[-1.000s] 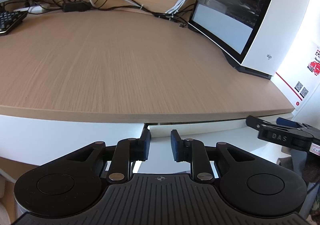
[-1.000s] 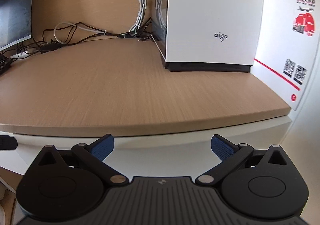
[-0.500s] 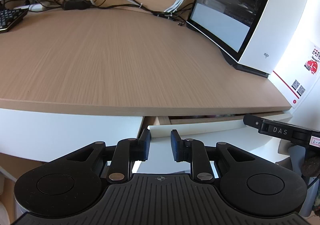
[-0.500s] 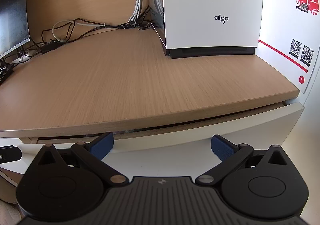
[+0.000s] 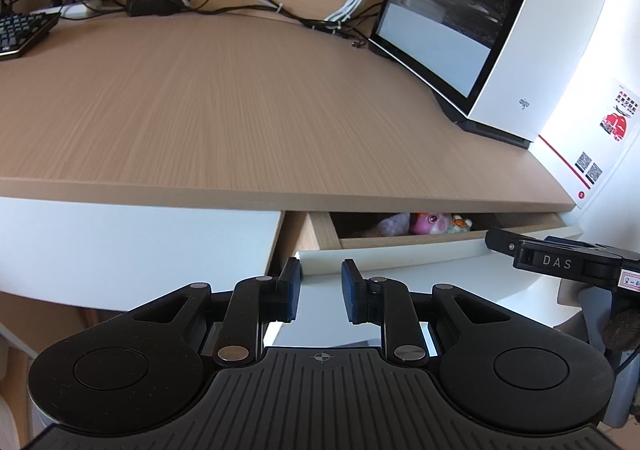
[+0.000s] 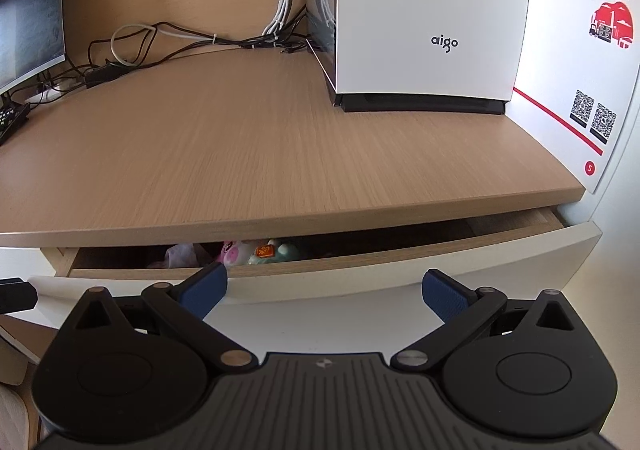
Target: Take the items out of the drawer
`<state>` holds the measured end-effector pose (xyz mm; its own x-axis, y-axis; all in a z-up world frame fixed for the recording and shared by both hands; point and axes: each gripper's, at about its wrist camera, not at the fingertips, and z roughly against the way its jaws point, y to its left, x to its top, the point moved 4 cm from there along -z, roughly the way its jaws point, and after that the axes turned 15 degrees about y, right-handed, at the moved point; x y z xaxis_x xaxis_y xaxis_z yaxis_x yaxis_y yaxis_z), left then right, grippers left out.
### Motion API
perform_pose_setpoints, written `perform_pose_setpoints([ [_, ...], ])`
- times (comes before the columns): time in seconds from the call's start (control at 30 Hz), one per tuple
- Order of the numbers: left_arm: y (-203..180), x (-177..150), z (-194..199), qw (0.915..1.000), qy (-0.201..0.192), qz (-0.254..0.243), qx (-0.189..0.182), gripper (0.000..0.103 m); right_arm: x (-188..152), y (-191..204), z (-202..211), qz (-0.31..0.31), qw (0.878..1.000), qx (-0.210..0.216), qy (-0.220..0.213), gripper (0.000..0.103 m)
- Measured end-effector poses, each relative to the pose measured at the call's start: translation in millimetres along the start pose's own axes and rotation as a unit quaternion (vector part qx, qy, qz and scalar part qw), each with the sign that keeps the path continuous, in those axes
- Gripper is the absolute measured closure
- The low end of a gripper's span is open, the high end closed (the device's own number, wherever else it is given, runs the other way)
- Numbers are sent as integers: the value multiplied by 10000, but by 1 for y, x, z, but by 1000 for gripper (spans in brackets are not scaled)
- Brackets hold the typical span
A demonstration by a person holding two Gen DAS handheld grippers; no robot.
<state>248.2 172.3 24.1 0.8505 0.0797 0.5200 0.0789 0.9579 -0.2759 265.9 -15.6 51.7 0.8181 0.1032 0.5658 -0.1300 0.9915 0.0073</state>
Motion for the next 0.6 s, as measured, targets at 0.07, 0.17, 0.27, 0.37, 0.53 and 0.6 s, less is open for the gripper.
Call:
perform_pose_setpoints([
  [0.07,-1,-2,2,10000,10,3,-7,80,-2,0,2,9,10000,5,25,0],
  [0.17,-1,-6,4,10000,43,16,-46,80,-6,-1,5,3,10000,-1,61,0],
  [0.27,1,-6,7,9999,128,69,-88,80,-9,0,8,-25,9999,-37,108,0],
  [0.37,1,0,13,9997,224,116,23,83,-11,1,11,32,9999,-94,128,0],
  [0.53,-24,27,20,9989,290,211,298,83,-5,-4,11,5,9987,95,500,0],
  [0.6,-47,37,0,9977,581,124,312,83,-2,-3,12,162,9979,104,619,0],
])
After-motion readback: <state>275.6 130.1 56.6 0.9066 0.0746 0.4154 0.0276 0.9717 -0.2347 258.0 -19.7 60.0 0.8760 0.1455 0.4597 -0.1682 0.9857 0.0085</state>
